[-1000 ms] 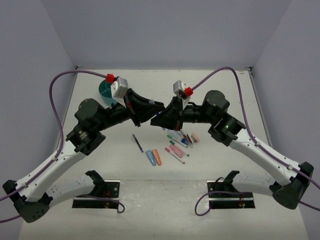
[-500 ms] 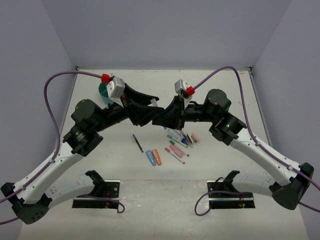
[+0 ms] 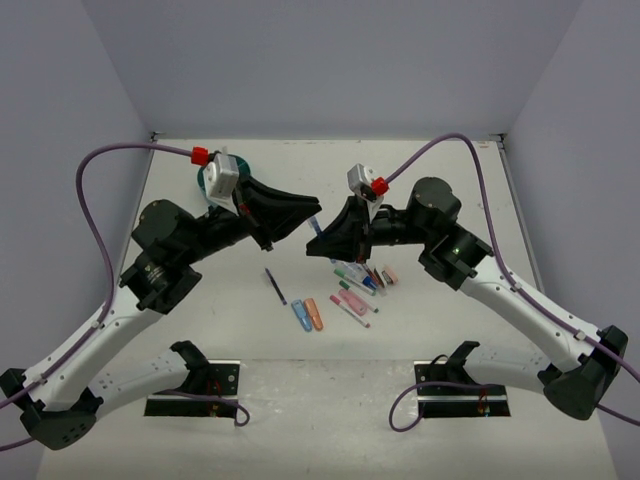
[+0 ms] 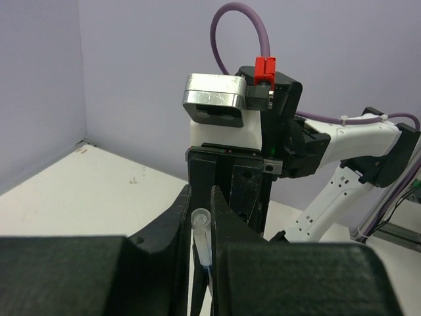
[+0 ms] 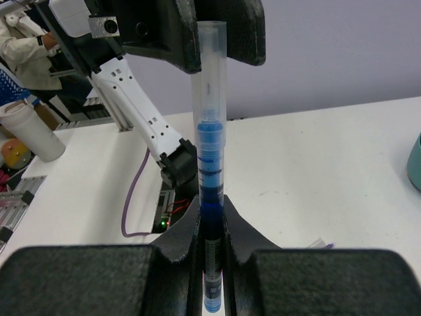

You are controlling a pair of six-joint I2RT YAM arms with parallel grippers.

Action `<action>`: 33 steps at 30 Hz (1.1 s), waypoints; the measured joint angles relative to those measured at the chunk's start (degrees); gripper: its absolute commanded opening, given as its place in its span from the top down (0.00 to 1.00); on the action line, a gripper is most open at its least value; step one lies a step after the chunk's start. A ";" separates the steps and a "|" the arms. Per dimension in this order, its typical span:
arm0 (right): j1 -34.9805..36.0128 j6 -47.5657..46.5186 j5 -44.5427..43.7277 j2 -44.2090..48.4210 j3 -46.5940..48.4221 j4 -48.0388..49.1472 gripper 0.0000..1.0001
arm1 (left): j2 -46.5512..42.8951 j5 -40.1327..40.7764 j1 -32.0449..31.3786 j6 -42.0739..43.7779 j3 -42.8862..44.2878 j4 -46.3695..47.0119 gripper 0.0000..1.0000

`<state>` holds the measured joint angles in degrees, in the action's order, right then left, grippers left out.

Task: Sort the stationery into containers
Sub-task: Close the pen cap on the pen.

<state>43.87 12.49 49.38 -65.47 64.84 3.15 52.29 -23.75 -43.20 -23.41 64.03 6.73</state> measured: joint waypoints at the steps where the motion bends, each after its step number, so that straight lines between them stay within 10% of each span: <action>1: -0.05 0.01 0.00 0.00 0.00 -0.01 1.00 | 0.11 -0.36 0.01 -0.03 -0.03 0.24 0.98; 18: 0.03 6.89 -3.08 -3.91 7.26 -7.15 1.00 | -1.12 3.36 1.53 -6.09 -15.34 27.68 1.00; 33: 0.28 -1.89 -4.11 -5.13 5.36 -8.18 1.00 | 0.64 3.35 2.80 -3.13 -6.02 6.62 0.83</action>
<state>44.15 10.60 45.26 -70.60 70.19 -5.03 52.93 -20.40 -40.39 -26.55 58.01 13.35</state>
